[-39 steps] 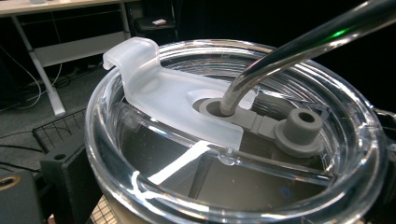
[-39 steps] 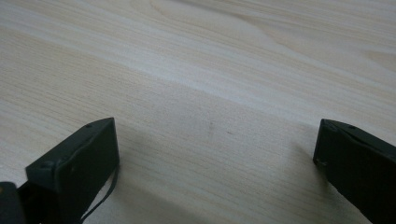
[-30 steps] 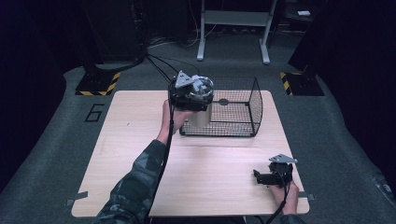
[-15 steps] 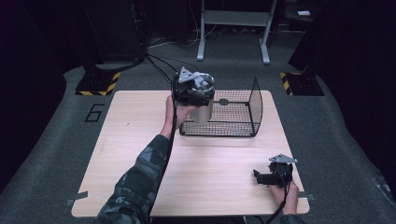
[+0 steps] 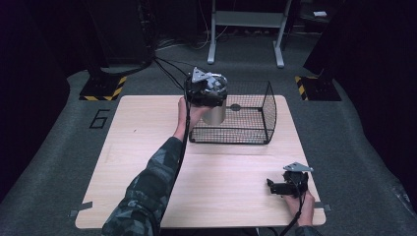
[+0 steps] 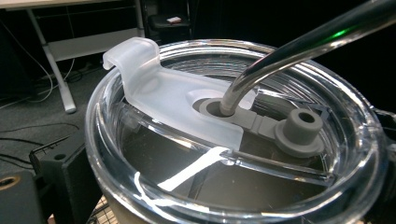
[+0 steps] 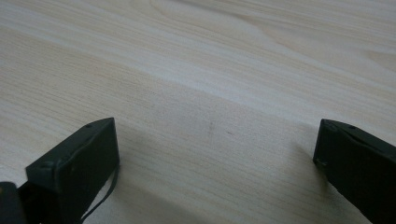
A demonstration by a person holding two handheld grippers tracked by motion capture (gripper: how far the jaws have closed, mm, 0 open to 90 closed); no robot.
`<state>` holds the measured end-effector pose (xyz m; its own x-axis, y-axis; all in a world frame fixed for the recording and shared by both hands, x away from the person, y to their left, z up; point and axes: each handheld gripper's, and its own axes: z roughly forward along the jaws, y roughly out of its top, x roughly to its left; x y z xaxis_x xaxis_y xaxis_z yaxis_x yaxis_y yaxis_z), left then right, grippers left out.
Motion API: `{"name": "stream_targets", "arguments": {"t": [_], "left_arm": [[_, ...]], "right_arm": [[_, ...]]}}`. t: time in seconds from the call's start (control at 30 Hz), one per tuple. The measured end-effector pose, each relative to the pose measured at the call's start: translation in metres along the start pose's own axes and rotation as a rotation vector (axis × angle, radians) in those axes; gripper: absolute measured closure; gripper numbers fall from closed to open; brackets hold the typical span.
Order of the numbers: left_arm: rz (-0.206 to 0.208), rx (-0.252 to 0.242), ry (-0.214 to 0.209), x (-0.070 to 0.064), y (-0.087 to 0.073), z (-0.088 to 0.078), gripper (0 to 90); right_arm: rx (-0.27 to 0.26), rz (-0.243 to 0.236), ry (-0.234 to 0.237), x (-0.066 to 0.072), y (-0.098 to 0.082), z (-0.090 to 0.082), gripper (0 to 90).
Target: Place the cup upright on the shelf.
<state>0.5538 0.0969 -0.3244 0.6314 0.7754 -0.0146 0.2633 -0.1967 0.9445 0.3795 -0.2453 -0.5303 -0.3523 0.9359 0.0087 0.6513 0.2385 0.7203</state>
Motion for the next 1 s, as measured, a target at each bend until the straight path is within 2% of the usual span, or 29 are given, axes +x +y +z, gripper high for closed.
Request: {"name": "stream_targets", "arguments": {"t": [0.5,0.6,0.7,1.0], "left_arm": [[-0.027,0.023,0.035,-0.004,-0.014,0.030,3.9],[-0.021,0.025,0.052,-0.004,-0.017,0.035,3.9],[-0.041,0.019,0.056,-0.006,-0.021,0.040,3.9],[-0.056,0.031,0.070,-0.008,-0.032,0.052,3.9]], "right_arm": [[-0.001,-0.001,0.000,0.000,0.000,0.000,0.1],[-0.001,-0.002,0.000,0.000,0.000,0.000,0.1],[0.001,-0.002,0.001,0.000,0.000,0.000,0.1],[-0.006,-0.001,-0.005,0.000,0.000,0.000,0.1]]}}
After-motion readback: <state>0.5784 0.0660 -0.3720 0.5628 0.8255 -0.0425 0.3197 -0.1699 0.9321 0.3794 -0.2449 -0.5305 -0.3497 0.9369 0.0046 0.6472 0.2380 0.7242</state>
